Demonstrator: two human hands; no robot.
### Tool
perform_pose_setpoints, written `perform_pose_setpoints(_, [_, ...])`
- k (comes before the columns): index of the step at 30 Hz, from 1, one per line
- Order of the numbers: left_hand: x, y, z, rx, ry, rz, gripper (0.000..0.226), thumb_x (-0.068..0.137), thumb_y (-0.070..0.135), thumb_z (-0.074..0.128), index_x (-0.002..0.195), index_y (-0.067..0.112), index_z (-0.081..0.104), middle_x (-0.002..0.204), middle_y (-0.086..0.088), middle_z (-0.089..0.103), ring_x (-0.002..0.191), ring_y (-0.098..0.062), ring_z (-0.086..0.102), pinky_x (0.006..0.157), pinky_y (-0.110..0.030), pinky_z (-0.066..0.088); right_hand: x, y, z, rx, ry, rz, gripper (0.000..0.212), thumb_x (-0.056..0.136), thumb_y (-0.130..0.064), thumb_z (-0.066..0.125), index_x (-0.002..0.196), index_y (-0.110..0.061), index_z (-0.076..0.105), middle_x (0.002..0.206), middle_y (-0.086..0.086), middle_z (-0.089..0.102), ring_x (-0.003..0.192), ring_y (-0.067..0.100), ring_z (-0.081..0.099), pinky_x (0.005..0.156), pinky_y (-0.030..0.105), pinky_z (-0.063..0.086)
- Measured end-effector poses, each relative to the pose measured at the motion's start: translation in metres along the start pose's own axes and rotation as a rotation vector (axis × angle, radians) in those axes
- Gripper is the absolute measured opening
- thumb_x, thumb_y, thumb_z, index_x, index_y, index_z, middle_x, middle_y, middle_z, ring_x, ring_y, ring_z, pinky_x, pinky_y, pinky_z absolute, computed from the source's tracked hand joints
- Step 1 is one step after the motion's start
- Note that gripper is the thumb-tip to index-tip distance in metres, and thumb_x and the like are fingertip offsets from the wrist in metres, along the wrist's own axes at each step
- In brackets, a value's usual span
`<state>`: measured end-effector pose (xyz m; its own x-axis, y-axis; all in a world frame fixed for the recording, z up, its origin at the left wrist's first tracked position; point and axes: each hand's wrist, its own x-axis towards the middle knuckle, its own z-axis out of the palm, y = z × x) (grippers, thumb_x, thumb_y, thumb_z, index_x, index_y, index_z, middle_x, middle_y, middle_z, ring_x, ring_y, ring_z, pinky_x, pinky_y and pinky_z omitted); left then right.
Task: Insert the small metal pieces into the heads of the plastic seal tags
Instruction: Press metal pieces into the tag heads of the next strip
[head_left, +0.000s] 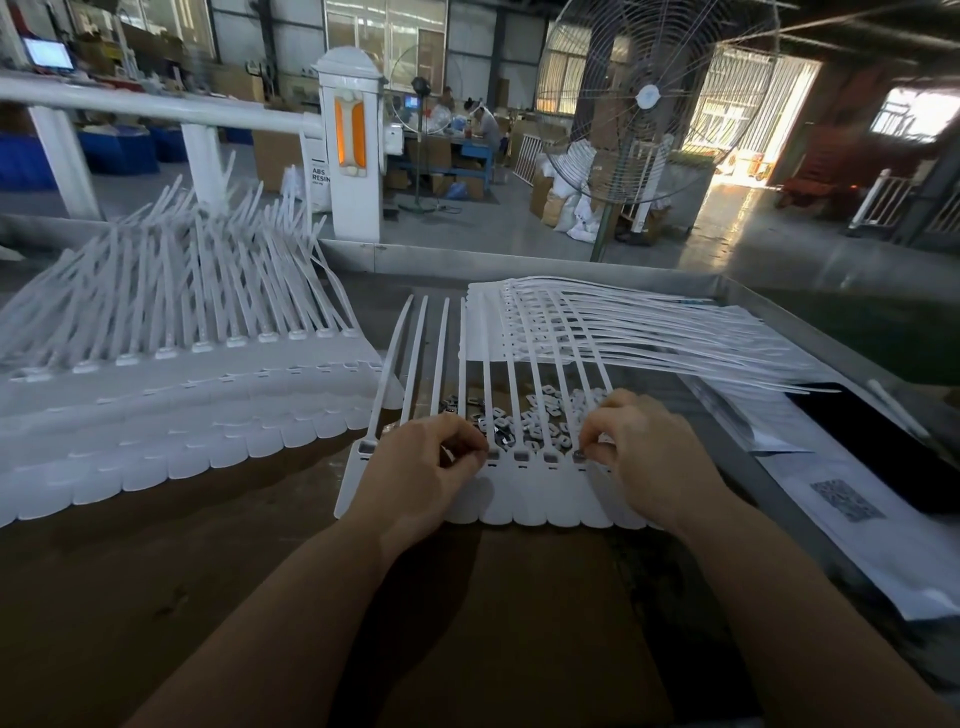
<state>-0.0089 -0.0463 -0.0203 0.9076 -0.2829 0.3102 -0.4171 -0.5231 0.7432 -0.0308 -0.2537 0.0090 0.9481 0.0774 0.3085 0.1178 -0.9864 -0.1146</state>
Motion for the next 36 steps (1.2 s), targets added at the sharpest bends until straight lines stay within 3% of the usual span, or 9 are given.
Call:
perform_pose_setpoints(5, [0.0,-0.001,0.0,-0.011,-0.019,-0.006,0.009,0.088,0.024,0.061,0.088,0.034,0.06,0.084,0.022,0.056,0.082,0.005,0.054,0.066,-0.003,0.039,0.0,-0.003,-0.002,-0.075,-0.014,-0.032,0.012,0.091,-0.021,0.057,0.097,-0.024,0.067,0.113,-0.007,0.054,0.108,0.012,0.045,0.093,0.032,0.033])
perform_pose_setpoints(11, [0.001,-0.002,0.0,-0.024,-0.024,-0.019,0.009,0.087,0.024,0.061,0.09,0.033,0.062,0.085,0.022,0.057,0.083,0.004,0.055,0.066,-0.004,0.04,0.004,0.0,-0.005,-0.053,-0.017,0.02,0.014,0.09,-0.02,0.06,0.096,-0.025,0.072,0.108,-0.006,0.058,0.104,0.012,0.049,0.093,0.031,0.04])
perform_pose_setpoints(17, [0.001,-0.001,0.0,-0.018,0.005,-0.02,0.013,0.088,0.022,0.06,0.093,0.03,0.068,0.084,0.024,0.057,0.083,0.006,0.054,0.064,0.0,0.039,0.001,-0.001,-0.003,0.032,0.06,0.075,0.016,0.09,-0.016,0.059,0.095,-0.022,0.073,0.1,-0.004,0.062,0.088,0.01,0.05,0.077,0.021,0.038])
perform_pose_setpoints(20, [0.001,0.0,-0.001,-0.023,0.025,-0.024,0.017,0.088,0.019,0.061,0.098,0.03,0.069,0.081,0.03,0.052,0.079,0.01,0.052,0.066,0.005,0.037,0.001,-0.014,-0.002,0.202,0.095,0.043,0.016,0.089,-0.016,0.06,0.098,-0.019,0.072,0.097,-0.005,0.062,0.085,0.006,0.051,0.078,0.017,0.041])
perform_pose_setpoints(26, [-0.001,0.001,-0.002,-0.126,0.042,-0.089,0.034,0.08,0.027,0.069,0.113,0.028,0.061,0.091,0.015,0.066,0.084,0.0,0.062,0.082,-0.018,0.048,-0.003,-0.048,0.004,0.435,0.025,-0.083,0.016,0.089,-0.018,0.06,0.101,-0.019,0.07,0.096,-0.007,0.063,0.087,0.003,0.054,0.081,0.014,0.043])
perform_pose_setpoints(30, [-0.002,0.002,-0.003,-0.2,0.062,-0.109,0.027,0.084,0.023,0.065,0.111,0.025,0.061,0.086,0.015,0.067,0.067,0.003,0.064,0.065,-0.007,0.048,-0.003,-0.058,0.007,0.523,0.018,-0.095,0.015,0.087,-0.018,0.062,0.099,-0.018,0.072,0.094,-0.003,0.066,0.088,0.007,0.058,0.083,0.019,0.046])
perform_pose_setpoints(36, [-0.003,0.005,-0.005,-0.253,0.045,-0.103,0.024,0.086,0.019,0.063,0.109,0.023,0.06,0.084,0.013,0.067,0.064,0.002,0.063,0.061,-0.004,0.045,0.0,-0.063,0.009,0.588,0.074,-0.047,0.009,0.081,-0.015,0.069,0.088,-0.015,0.074,0.084,-0.002,0.068,0.08,0.011,0.061,0.079,0.032,0.051])
